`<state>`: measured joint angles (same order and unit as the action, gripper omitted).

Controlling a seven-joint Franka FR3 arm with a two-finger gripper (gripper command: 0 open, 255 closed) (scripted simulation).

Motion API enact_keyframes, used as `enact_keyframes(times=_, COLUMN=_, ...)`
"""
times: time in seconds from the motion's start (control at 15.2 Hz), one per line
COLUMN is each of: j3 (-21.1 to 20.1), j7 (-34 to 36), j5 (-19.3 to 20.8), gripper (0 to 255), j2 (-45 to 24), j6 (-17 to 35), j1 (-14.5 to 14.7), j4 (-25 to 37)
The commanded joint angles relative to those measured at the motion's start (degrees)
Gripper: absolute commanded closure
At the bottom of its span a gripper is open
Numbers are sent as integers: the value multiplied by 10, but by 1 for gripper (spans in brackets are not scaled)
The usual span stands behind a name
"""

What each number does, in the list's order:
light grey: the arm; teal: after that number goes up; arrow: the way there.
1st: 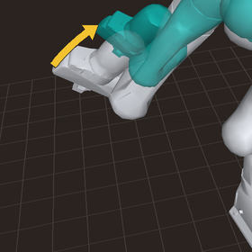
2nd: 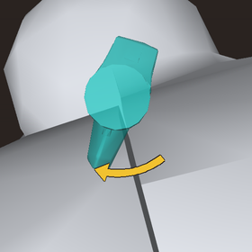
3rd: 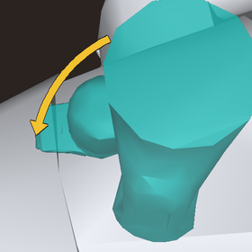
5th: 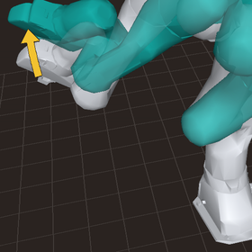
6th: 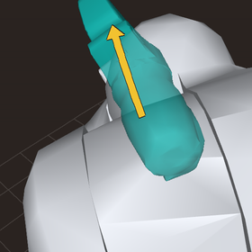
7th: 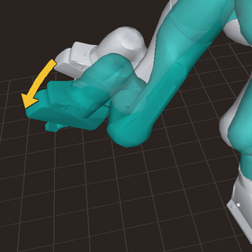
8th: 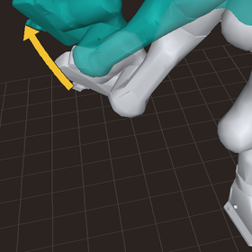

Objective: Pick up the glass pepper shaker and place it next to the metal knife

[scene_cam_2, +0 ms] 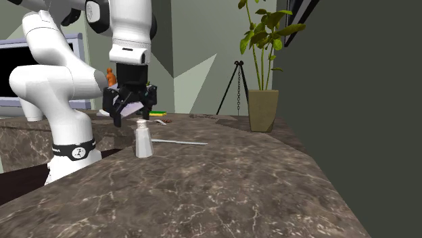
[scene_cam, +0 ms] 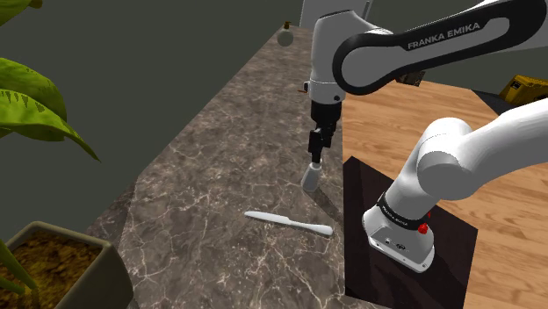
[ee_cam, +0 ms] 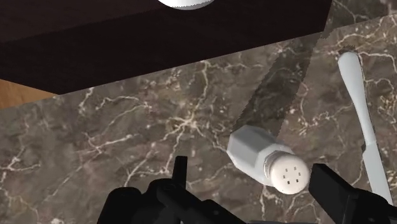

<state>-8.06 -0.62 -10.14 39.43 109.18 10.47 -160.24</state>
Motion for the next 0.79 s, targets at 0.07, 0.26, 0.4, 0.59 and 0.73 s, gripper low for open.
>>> enact_keyframes(times=0.07, j3=2, j7=1, j5=3, gripper=0, j2=4, j6=-21, j1=-2, j4=17)
enact_keyframes(times=0.26, j3=10, j7=2, j5=12, gripper=0, j2=8, j6=-77, j1=-7, j4=69)
enact_keyframes(times=0.4, j3=10, j7=2, j5=12, gripper=0, j2=8, j6=-77, j1=-7, j4=69)
enact_keyframes(times=0.59, j3=10, j7=2, j5=12, gripper=0, j2=8, j6=-77, j1=-7, j4=69)
enact_keyframes(times=0.73, j3=10, j7=2, j5=12, gripper=0, j2=8, j6=-77, j1=-7, j4=69)
